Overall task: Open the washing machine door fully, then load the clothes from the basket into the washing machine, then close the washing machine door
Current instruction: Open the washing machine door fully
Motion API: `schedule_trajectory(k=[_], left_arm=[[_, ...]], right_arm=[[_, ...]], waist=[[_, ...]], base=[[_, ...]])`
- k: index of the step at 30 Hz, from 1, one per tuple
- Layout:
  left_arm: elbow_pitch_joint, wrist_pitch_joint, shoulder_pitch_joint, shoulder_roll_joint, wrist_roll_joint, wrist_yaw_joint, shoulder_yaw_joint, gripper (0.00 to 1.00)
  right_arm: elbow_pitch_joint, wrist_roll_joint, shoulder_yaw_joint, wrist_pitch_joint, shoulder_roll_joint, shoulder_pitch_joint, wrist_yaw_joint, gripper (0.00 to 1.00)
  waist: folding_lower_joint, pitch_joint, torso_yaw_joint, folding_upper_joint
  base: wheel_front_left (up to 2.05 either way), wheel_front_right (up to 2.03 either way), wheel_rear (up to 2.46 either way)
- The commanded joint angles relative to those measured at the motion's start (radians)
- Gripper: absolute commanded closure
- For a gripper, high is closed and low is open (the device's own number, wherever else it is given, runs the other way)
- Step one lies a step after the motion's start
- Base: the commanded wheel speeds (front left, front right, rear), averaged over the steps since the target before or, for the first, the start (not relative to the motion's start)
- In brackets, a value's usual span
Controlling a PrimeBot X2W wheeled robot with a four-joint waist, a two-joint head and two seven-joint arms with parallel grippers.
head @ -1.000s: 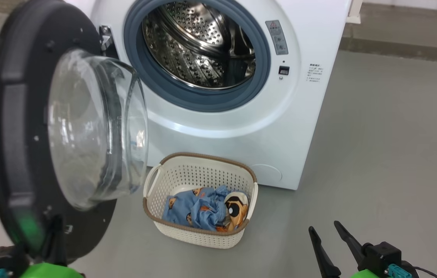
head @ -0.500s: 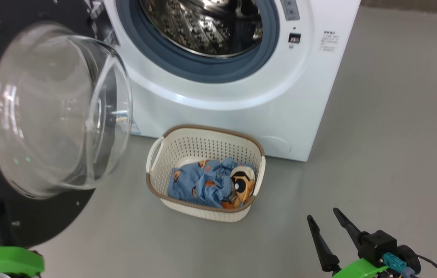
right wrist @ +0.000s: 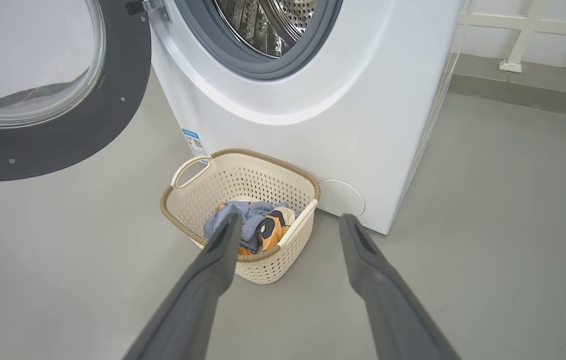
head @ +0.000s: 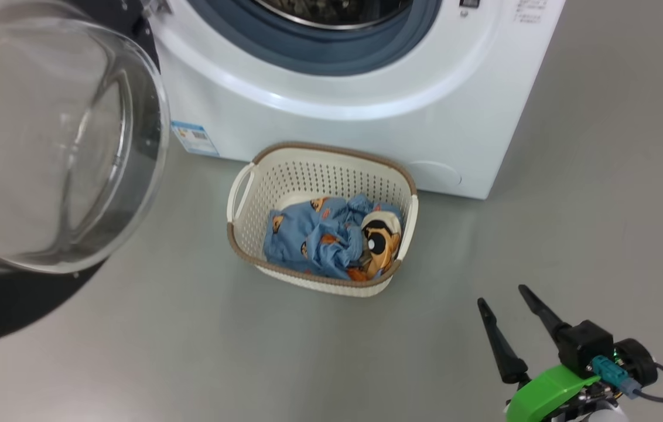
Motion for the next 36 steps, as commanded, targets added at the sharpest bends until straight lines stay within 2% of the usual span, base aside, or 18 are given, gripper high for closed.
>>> schedule_trajectory(k=[1,7,16,27,36], left_arm=[[-0.005,-0.011,-0.055,0.08,-0.011,-0.001,0.066,1.0],[0.061,-0.011,-0.139,0.109,0.001,-0.041,0.137,1.0],[0.154,-0.011,-0.251,0.134,0.045,-0.077,0.195,1.0],[0.232,-0.011,-0.323,0.154,0.096,-0.103,0.237,1.0],[0.23,-0.011,-0.297,0.14,0.138,-0.114,0.239,1.0]], right_arm=[[-0.033,-0.012,0.027,0.006,-0.005,-0.026,0.002,0.0],[-0.093,-0.026,0.007,0.047,-0.053,-0.037,0.002,0.0],[-0.199,-0.036,-0.027,0.113,-0.108,-0.025,0.002,0.0],[-0.24,-0.039,-0.033,0.139,-0.113,-0.009,0.002,0.0],[-0.195,-0.025,-0.022,0.107,-0.086,-0.015,0.002,0.0]], waist=[[0.0,0.038,0.014,-0.0001],[0.0,0.099,0.028,-0.0001],[0.0,0.176,0.053,-0.0001],[0.0,0.198,0.066,-0.0001],[0.0,0.132,0.046,-0.0001]], base=[[0.0,0.0,0.0],[0.0,0.0,0.0],[0.0,0.0,0.0],[0.0,0.0,0.0],[0.0,0.0,0.0]])
